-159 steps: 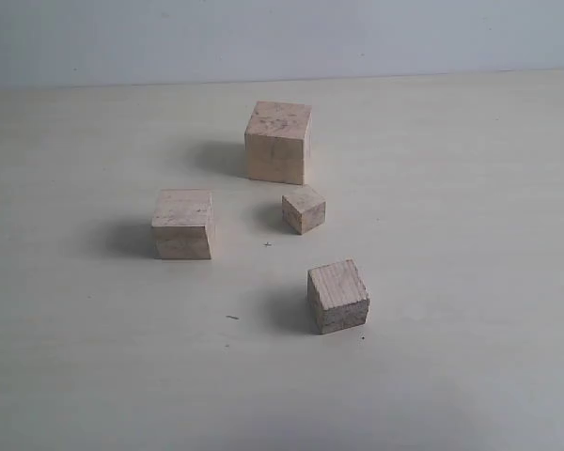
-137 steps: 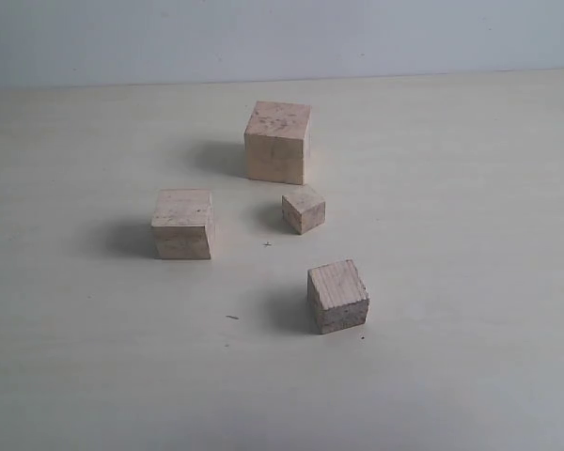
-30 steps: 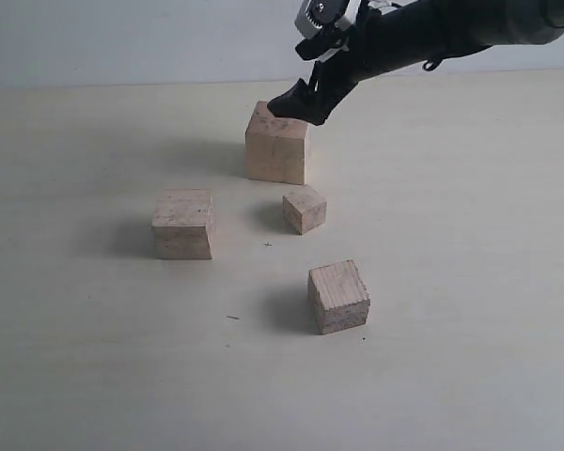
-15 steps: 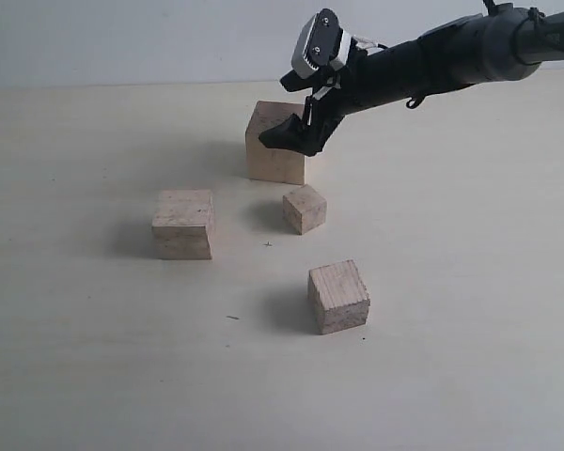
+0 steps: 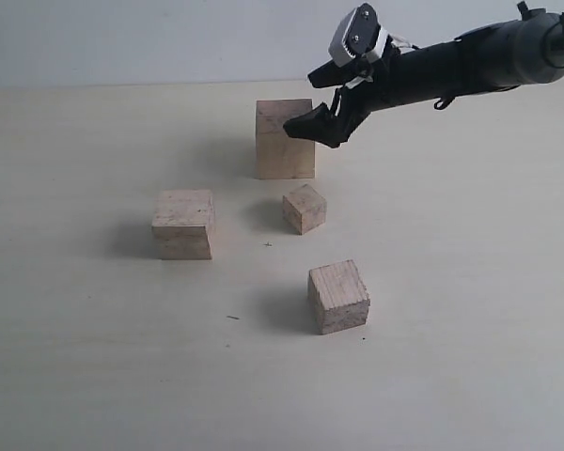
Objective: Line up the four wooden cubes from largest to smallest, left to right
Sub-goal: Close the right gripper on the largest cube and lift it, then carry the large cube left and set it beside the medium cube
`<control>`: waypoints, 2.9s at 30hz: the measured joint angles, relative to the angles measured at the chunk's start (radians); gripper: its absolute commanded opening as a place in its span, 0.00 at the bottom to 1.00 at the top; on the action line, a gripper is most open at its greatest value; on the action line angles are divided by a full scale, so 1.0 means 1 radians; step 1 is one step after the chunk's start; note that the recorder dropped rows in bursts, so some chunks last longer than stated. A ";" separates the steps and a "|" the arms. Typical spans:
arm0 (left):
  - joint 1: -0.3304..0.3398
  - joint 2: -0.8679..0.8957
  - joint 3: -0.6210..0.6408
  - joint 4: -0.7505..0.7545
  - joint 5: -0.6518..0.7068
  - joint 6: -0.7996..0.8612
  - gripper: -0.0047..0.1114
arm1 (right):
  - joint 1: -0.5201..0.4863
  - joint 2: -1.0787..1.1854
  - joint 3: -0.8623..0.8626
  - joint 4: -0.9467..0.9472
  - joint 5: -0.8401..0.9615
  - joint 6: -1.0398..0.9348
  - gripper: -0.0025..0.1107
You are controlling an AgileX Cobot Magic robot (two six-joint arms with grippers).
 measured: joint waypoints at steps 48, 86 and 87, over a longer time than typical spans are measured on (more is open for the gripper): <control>0.000 0.000 0.000 0.000 0.000 0.000 0.04 | 0.068 -0.140 -0.063 -0.084 0.130 0.170 0.02; 0.000 0.000 0.000 0.000 0.000 0.000 0.04 | 0.536 -0.005 -0.154 -0.378 -0.188 0.435 0.02; 0.000 0.000 0.000 0.000 0.000 0.000 0.04 | 0.536 -0.005 -0.154 -0.414 -0.190 0.476 0.02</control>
